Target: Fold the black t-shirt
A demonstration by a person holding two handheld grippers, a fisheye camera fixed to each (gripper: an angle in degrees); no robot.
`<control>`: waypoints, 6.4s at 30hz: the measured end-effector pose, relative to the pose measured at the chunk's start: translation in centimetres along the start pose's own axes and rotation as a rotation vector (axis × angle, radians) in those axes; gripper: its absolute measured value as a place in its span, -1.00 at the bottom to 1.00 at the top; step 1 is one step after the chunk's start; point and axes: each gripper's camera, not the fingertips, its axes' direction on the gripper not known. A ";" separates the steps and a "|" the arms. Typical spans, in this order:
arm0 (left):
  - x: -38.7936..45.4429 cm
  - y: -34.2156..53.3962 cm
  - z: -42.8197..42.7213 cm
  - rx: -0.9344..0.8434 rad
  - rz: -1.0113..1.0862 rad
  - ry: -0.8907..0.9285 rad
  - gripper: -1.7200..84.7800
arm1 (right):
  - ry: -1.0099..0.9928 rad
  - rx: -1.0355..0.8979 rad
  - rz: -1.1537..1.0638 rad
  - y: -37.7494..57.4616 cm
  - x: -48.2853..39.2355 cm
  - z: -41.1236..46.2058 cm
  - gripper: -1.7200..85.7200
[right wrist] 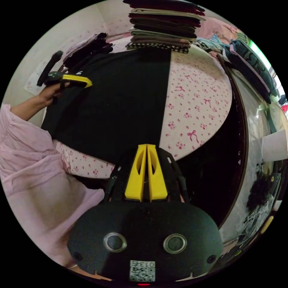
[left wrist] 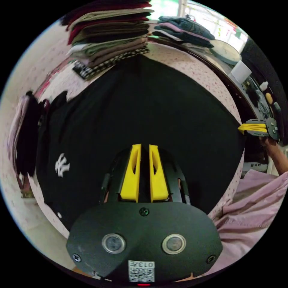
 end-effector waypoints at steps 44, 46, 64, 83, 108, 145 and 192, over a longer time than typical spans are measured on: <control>-34.1 14.2 -3.1 0.110 -0.461 -0.156 -0.95 | -0.081 0.197 -0.358 -63.1 -23.5 9.9 -0.88; -33.0 14.2 -3.7 0.139 -0.428 -0.136 -0.95 | -0.159 0.204 -0.388 -66.8 -25.4 11.2 -0.79; -27.8 16.0 -5.5 0.177 -0.324 -0.213 -0.97 | 0.116 0.146 -0.652 -80.9 -38.0 16.4 -0.93; -24.3 23.2 -10.1 0.045 -0.330 -0.412 -0.97 | 0.139 0.096 -0.441 -51.7 -24.3 14.7 -0.96; -14.0 27.6 -18.1 0.105 -0.266 -0.150 -0.97 | 0.095 0.066 -0.280 -27.4 -13.6 3.2 -0.95; -12.4 60.8 -17.6 0.102 -0.564 0.739 -0.90 | 0.134 0.042 -0.404 9.7 -16.0 -18.6 -0.74; -21.3 64.9 -32.9 0.576 -0.526 0.728 -0.94 | 0.597 0.108 -0.582 15.1 -29.4 -25.8 -0.79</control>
